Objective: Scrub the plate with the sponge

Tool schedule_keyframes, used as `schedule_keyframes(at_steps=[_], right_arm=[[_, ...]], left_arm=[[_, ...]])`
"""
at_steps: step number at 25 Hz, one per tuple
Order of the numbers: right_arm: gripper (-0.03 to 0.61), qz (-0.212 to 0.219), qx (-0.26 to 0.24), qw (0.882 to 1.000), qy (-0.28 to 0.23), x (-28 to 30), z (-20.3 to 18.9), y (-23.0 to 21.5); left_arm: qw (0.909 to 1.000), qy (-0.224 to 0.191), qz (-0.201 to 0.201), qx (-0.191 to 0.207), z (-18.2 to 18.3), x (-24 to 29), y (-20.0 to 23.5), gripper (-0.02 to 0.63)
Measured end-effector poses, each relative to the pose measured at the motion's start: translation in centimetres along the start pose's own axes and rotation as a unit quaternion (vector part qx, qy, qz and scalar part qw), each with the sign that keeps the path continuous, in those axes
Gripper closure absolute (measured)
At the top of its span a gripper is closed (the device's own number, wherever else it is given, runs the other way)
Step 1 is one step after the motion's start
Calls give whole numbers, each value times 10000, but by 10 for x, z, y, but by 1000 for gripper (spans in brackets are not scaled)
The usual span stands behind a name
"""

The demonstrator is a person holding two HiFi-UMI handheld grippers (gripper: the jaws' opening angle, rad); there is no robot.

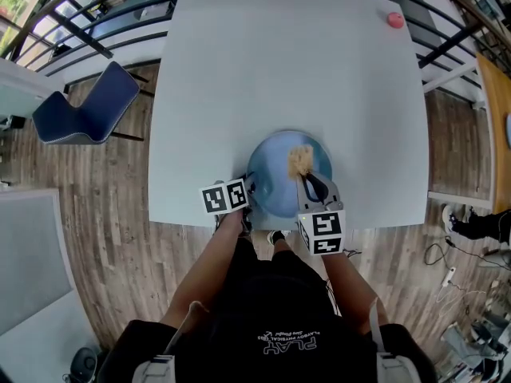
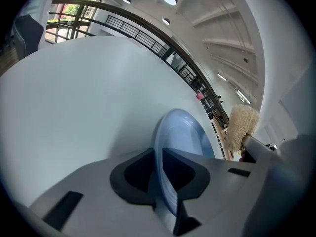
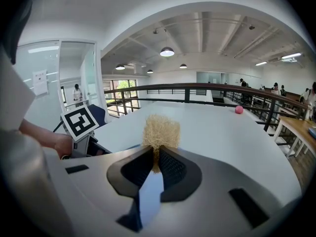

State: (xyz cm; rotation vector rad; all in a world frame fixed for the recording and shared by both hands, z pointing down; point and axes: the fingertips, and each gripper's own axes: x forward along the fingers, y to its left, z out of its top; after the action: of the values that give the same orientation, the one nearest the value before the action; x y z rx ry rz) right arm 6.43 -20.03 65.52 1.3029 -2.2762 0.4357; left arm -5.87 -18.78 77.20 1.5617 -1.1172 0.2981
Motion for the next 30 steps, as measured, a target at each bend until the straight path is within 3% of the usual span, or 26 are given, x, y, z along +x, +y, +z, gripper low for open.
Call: schedule_keyframes(at_steps=[6, 13, 18, 22, 24, 30], right_arm=[[534, -29, 2, 9999, -115, 6, 7, -1], [534, -127, -219, 9987, -445, -2, 38, -2], [534, -154, -291, 9966, -751, -15, 70, 1], [534, -212, -560, 9917, -1136, -26, 104, 4], [534, -224, -712, 9886, -1308, -34, 122, 7], [534, -228, -697, 9824, -1716, -58, 158, 14]], left_arm=[[9995, -121, 162, 225, 15, -9, 1, 481], [9915, -425, 562, 1098, 42, -40, -6, 477], [9843, -814, 618, 1442, 68, -75, -26, 477], [9693, -1468, 312, 1949, 109, -102, -64, 489], [9595, -1878, 2, 2101, 128, -116, -87, 569], [9297, -2593, -1012, 2411, 155, -154, -147, 601]])
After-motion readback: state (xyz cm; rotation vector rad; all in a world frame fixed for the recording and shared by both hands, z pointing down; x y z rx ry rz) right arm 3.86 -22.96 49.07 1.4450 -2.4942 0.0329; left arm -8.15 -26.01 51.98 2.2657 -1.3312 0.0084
